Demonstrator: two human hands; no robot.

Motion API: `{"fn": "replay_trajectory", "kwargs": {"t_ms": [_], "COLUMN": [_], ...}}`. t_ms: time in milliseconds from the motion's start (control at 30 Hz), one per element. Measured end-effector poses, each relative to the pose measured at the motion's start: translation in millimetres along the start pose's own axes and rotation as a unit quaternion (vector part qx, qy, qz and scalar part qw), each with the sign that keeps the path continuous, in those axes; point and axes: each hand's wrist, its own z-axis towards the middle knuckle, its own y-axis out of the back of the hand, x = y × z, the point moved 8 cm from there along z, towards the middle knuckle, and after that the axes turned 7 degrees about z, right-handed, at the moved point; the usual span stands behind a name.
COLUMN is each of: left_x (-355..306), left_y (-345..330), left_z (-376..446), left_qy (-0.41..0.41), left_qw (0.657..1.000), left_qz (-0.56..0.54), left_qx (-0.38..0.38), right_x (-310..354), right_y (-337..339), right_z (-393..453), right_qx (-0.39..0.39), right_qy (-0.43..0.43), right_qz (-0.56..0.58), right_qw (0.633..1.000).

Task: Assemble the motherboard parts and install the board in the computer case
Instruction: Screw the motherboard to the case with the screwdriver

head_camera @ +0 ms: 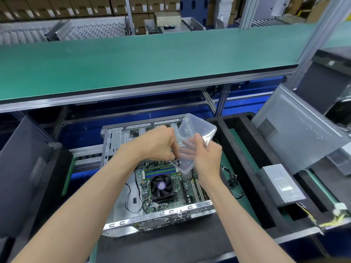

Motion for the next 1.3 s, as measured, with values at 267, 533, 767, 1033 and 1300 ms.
{"fn": "replay_trajectory", "kwargs": {"t_ms": [267, 533, 767, 1033, 1300], "left_x": [-4, 1, 32, 38, -2], "left_y": [3, -4, 2, 1, -8], "left_z": [0, 3, -7, -11, 5], "left_qy": [-0.013, 0.016, 0.066, 0.075, -0.022], "left_qw": [1.0, 0.999, 0.821, 0.877, 0.999], "left_qz": [0.011, -0.043, -0.551, -0.458, -0.03], "left_qx": [-0.01, -0.028, -0.136, -0.128, -0.002], "right_x": [7, 6, 10, 11, 11], "right_y": [3, 6, 7, 9, 6], "right_z": [-4, -5, -7, -9, -10], "right_qx": [0.004, -0.007, -0.001, -0.007, -0.005], "right_qy": [0.005, -0.011, -0.009, -0.007, -0.002], "right_qz": [0.041, 0.053, 0.036, 0.029, 0.039], "right_qw": [0.999, 0.998, 0.999, 1.0, 0.999]}}
